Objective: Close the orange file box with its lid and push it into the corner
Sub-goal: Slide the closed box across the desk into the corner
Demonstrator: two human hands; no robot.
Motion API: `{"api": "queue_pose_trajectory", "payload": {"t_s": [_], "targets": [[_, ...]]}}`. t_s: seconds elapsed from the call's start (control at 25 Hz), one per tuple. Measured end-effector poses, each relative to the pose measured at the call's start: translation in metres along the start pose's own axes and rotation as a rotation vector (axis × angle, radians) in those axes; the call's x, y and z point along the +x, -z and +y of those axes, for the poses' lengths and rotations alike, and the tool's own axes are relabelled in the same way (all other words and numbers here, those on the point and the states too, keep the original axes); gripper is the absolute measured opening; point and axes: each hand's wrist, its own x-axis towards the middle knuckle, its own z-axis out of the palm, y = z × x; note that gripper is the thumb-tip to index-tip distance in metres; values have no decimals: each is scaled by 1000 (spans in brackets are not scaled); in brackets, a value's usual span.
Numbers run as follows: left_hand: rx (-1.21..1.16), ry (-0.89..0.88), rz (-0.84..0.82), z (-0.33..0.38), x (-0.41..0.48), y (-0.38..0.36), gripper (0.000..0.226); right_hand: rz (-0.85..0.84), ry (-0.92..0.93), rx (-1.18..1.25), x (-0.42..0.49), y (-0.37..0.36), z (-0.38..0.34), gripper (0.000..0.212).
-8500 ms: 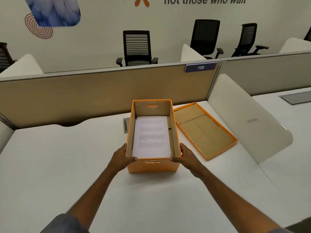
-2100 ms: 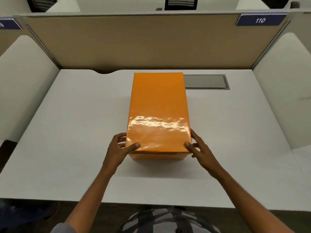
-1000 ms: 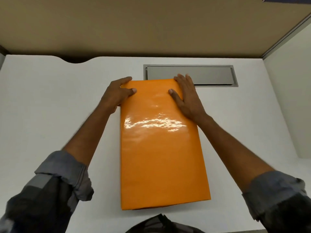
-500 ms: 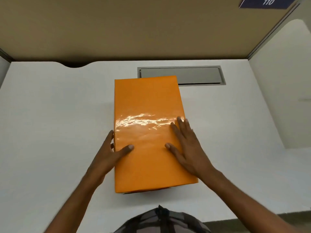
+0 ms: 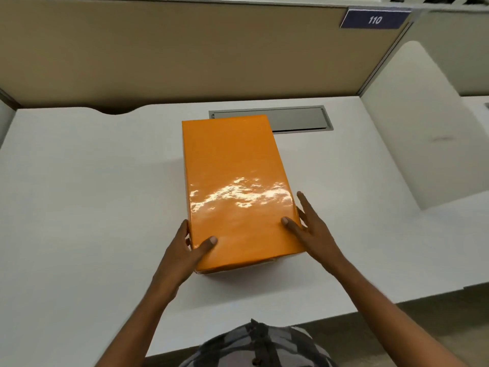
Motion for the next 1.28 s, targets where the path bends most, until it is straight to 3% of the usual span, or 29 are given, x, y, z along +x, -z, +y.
{"api": "queue_pose_trajectory", "payload": {"t_s": [0.2,0.56,0.88,1.04,1.28], "targets": [[-92,-69,93,-20,-25,1,83,-16,-86,142,-43,3,18,49],[-27,-120,100,3,-32,-15,49,39,-69,143,-41,8,10,28],[-123,-64,178,-2,-49,-13,51,47,-58,242,-62,-2,19,24],[-102,-116,229,-4,-68,11,56,34,-18,302,-76,-21,5,39],[-152,-185,315,-3,-89,73,63,-2,130,284,-72,-58,-48,44]]}}
